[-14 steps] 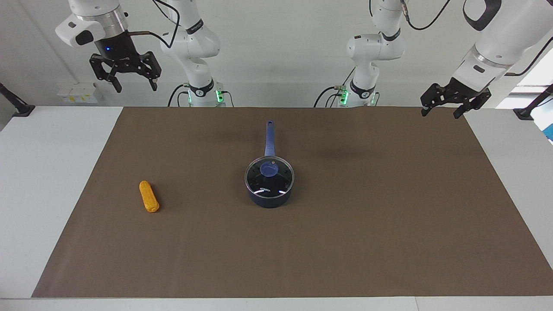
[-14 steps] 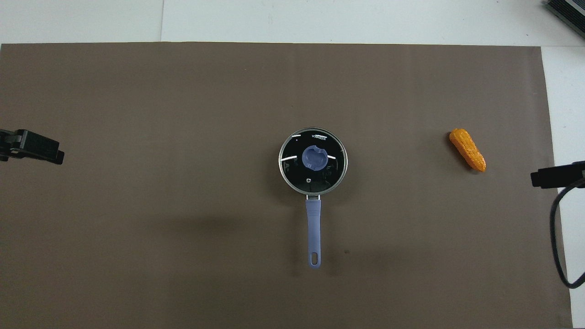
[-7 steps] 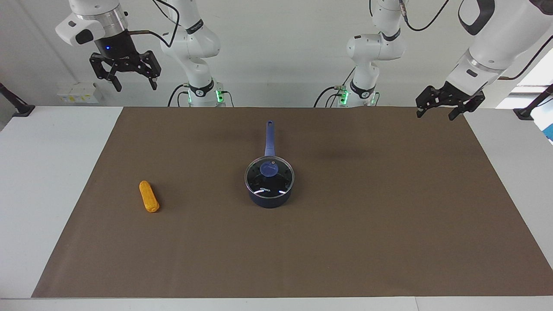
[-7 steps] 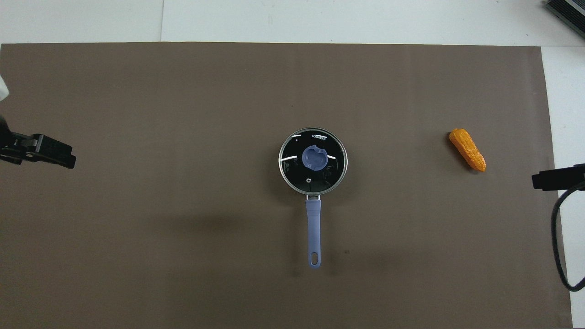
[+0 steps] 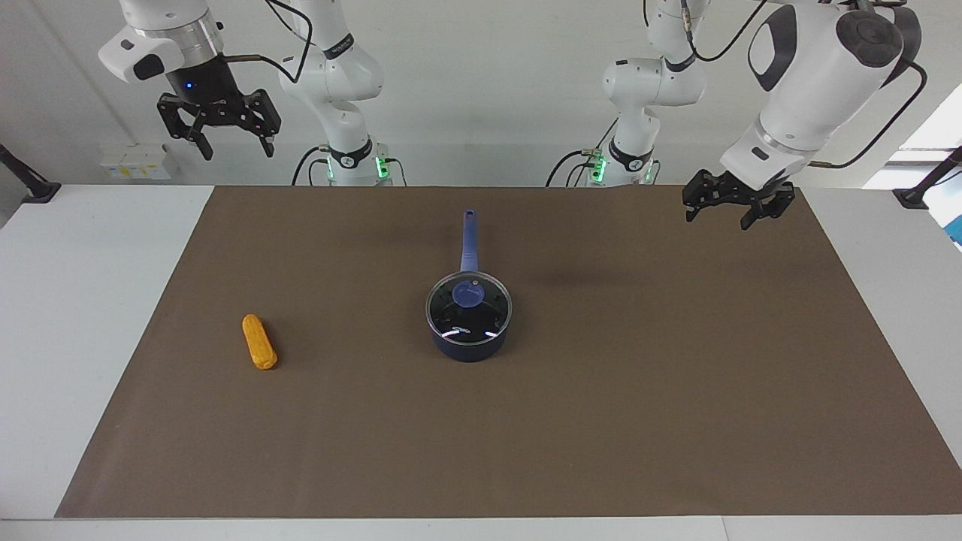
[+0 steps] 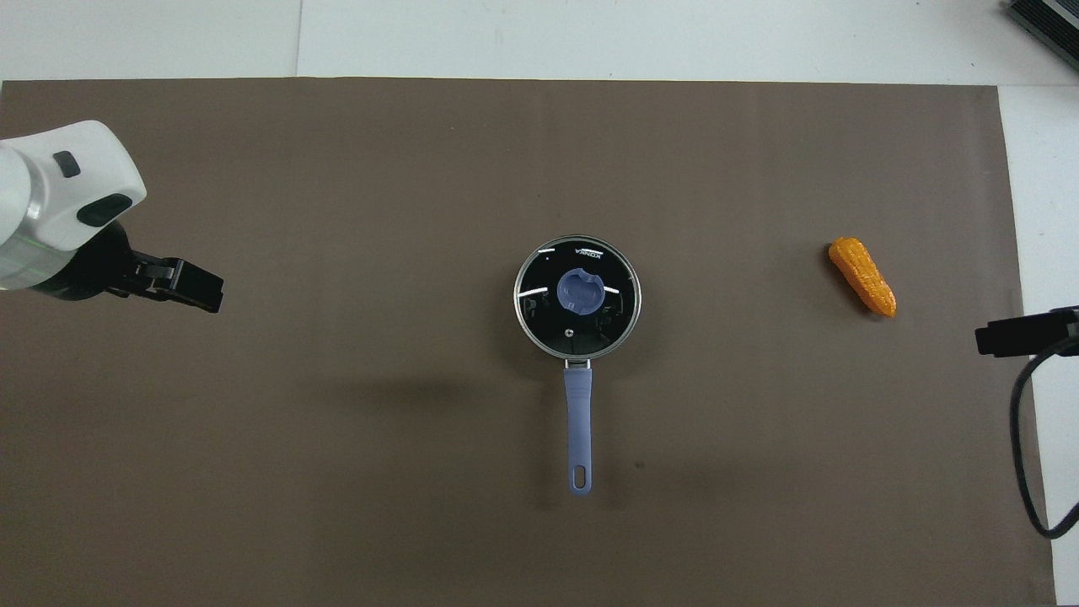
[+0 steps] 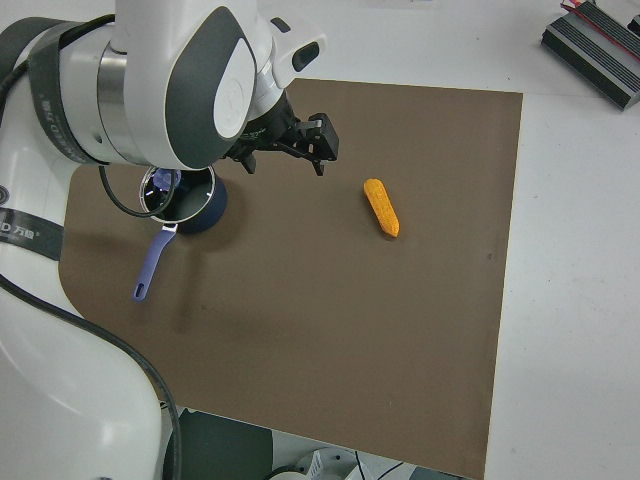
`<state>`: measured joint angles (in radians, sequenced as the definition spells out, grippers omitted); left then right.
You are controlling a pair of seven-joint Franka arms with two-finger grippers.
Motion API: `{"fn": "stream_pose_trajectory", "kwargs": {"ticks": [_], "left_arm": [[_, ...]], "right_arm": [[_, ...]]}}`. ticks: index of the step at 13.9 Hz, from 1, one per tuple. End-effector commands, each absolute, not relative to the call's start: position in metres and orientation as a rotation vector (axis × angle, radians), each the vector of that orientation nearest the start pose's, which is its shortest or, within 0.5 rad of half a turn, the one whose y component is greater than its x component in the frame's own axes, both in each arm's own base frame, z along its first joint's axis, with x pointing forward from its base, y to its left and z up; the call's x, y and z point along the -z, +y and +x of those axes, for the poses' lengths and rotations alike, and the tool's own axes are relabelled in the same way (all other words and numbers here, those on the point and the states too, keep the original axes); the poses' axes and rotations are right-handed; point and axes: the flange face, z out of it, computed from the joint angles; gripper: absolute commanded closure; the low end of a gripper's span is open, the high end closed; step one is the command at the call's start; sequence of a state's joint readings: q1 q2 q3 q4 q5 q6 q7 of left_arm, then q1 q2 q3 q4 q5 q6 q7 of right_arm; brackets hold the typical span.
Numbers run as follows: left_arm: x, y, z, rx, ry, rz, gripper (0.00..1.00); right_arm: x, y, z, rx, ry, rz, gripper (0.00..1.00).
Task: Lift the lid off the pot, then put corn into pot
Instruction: 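Move the left gripper toward the pot while the right gripper reaches the corn, then grasp the glass lid with the left gripper while the right gripper grasps the corn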
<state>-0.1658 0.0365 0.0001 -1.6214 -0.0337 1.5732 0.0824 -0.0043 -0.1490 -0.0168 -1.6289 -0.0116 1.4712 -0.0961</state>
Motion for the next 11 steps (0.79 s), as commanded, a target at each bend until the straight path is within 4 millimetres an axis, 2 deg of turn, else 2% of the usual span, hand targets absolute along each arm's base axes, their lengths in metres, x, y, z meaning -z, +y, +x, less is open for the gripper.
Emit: {"fn": "stream_pose_trajectory", "kwargs": {"ticks": [1, 3, 5, 6, 8, 11], "left_arm": [[-0.566, -0.118, 0.547, -0.092, 0.423, -3.151, 0.0], [-0.55, -0.144, 0.546, -0.059, 0.429, -3.15, 0.0], [-0.535, -0.164, 0.544, -0.051, 0.428, -3.15, 0.0], [-0.519, -0.182, 0.546, -0.044, 0.467, -3.144, 0.0], [-0.504, -0.212, 0.547, -0.017, 0.536, -3.135, 0.0], [-0.469, -0.261, 0.548, -0.021, 0.52, -3.136, 0.0]], "right_arm": [[-0.615, -0.016, 0.503, -0.037, -0.2, -3.138, 0.0], [-0.587, -0.017, 0.511, 0.004, -0.3, -3.133, 0.0], [-0.559, -0.024, 0.524, -0.032, -0.322, -3.128, 0.0], [-0.538, -0.025, 0.537, -0.054, -0.344, -3.123, 0.0], [-0.504, -0.026, 0.553, -0.05, -0.414, -3.115, 0.0], [-0.446, -0.035, 0.579, -0.05, -0.549, -3.094, 0.0]]}}
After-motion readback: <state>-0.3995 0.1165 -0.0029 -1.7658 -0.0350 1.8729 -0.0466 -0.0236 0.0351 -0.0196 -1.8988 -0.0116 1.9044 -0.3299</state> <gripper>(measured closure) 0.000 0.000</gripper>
